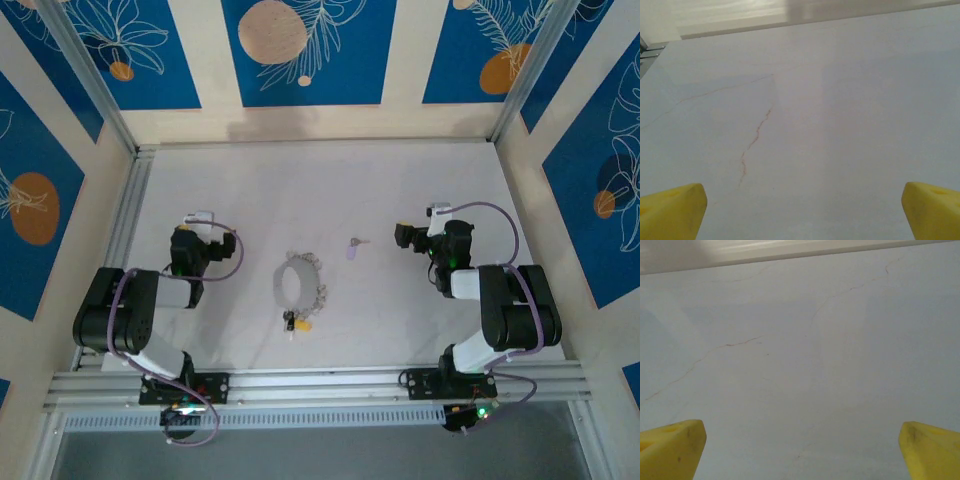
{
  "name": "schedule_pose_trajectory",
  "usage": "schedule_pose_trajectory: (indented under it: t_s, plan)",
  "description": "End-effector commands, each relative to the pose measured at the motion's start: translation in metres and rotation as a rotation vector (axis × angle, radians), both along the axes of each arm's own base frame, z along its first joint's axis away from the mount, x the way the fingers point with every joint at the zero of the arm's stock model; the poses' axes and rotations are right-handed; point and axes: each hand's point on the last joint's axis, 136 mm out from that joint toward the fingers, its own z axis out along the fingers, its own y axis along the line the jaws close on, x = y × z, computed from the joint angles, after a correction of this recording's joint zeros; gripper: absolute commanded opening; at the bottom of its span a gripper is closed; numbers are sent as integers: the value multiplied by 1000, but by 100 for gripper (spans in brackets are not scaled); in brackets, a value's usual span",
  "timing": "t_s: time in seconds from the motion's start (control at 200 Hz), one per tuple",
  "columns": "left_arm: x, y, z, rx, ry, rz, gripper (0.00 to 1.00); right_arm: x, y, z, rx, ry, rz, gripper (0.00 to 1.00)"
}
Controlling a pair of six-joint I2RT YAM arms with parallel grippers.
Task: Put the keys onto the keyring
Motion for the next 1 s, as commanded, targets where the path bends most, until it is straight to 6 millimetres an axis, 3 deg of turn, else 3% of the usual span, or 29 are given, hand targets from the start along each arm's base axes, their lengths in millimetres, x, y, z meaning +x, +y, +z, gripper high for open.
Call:
schedule_pose_trajectory:
  t_s: [0.0, 0.995]
  plan:
    - [4, -1, 5, 1, -13, -25, 100, 5, -2, 6, -11, -19, -4, 99]
    - [5, -1, 4, -4, -10, -27, 100, 5, -2, 7, -12, -21, -4, 99]
